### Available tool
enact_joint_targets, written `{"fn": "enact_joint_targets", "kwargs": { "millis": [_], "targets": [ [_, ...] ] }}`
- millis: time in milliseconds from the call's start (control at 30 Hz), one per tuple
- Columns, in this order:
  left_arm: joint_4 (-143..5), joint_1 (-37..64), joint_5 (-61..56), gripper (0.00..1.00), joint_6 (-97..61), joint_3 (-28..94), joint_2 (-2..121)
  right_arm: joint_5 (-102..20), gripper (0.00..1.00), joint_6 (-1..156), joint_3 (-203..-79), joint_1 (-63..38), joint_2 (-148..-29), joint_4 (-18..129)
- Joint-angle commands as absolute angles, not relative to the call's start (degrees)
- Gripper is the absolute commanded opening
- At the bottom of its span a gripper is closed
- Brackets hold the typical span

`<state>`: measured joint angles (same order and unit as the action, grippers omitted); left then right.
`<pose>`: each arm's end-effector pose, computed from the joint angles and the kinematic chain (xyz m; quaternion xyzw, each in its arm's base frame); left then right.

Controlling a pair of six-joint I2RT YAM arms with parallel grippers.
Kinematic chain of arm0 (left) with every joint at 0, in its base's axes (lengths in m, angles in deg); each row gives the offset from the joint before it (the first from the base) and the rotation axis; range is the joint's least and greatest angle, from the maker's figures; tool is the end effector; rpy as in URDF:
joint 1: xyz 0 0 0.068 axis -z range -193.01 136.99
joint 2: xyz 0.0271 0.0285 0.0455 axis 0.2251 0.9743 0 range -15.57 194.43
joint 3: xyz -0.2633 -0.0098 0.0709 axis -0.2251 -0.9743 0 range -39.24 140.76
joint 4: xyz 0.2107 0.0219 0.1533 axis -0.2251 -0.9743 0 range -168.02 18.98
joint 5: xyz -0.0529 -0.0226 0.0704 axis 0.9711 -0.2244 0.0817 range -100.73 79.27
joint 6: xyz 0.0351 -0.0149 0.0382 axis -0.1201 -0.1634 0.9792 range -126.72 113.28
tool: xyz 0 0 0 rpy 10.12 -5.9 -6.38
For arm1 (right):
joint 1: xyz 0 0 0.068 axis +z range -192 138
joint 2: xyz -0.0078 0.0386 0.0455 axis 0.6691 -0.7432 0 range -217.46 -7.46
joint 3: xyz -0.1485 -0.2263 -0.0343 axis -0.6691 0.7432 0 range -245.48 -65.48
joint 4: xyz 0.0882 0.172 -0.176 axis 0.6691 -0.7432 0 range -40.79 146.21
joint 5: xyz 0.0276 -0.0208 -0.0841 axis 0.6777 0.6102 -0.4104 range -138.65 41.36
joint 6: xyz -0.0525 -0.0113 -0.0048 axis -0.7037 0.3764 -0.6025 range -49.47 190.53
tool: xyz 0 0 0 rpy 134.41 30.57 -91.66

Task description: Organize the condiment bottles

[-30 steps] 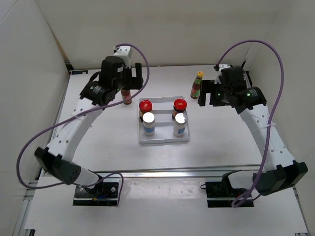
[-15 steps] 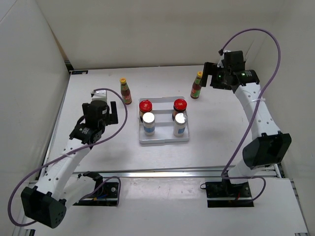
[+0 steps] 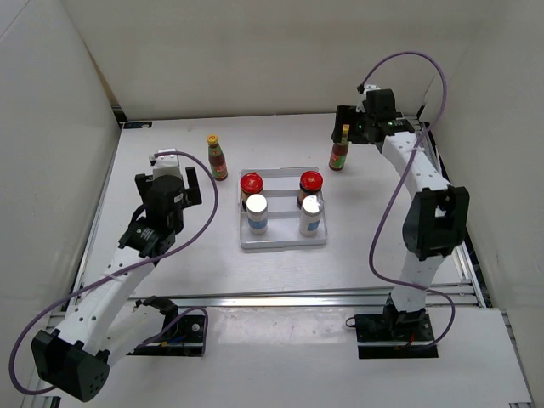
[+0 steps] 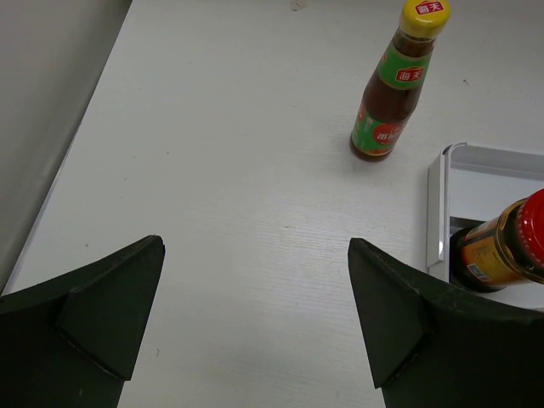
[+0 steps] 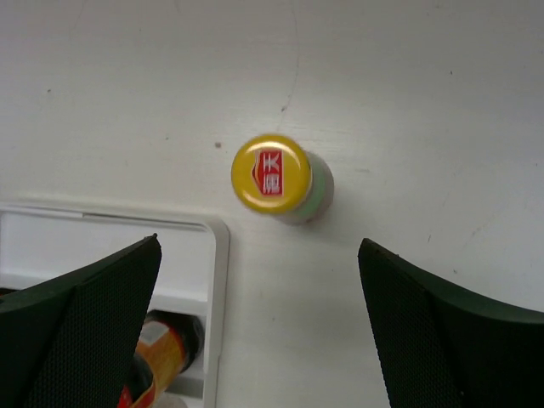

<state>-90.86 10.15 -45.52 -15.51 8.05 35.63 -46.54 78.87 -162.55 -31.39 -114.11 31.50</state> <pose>0.1896 -0.0591 0.3208 -0.0622 0.8134 0.0971 0.5702 0.4300 0.0818 0.3232 -0.0261 0.8836 0.0929 0.4582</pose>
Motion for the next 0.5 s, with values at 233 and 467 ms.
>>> {"fn": "enact_joint_targets", "kwargs": {
  "millis": [233, 467],
  "targets": [
    [-89.4, 10.4, -46.4, 1.0, -15.7, 8.0, 36.5, -54.7, 1.0, 77.2, -177.8, -29.2, -129.2, 33.1],
    [-89.4, 10.4, -46.4, 1.0, -15.7, 8.0, 37.1, -57.2, 0.77, 78.4, -182.9, -29.2, -132.9, 29.9]
  ]
}}
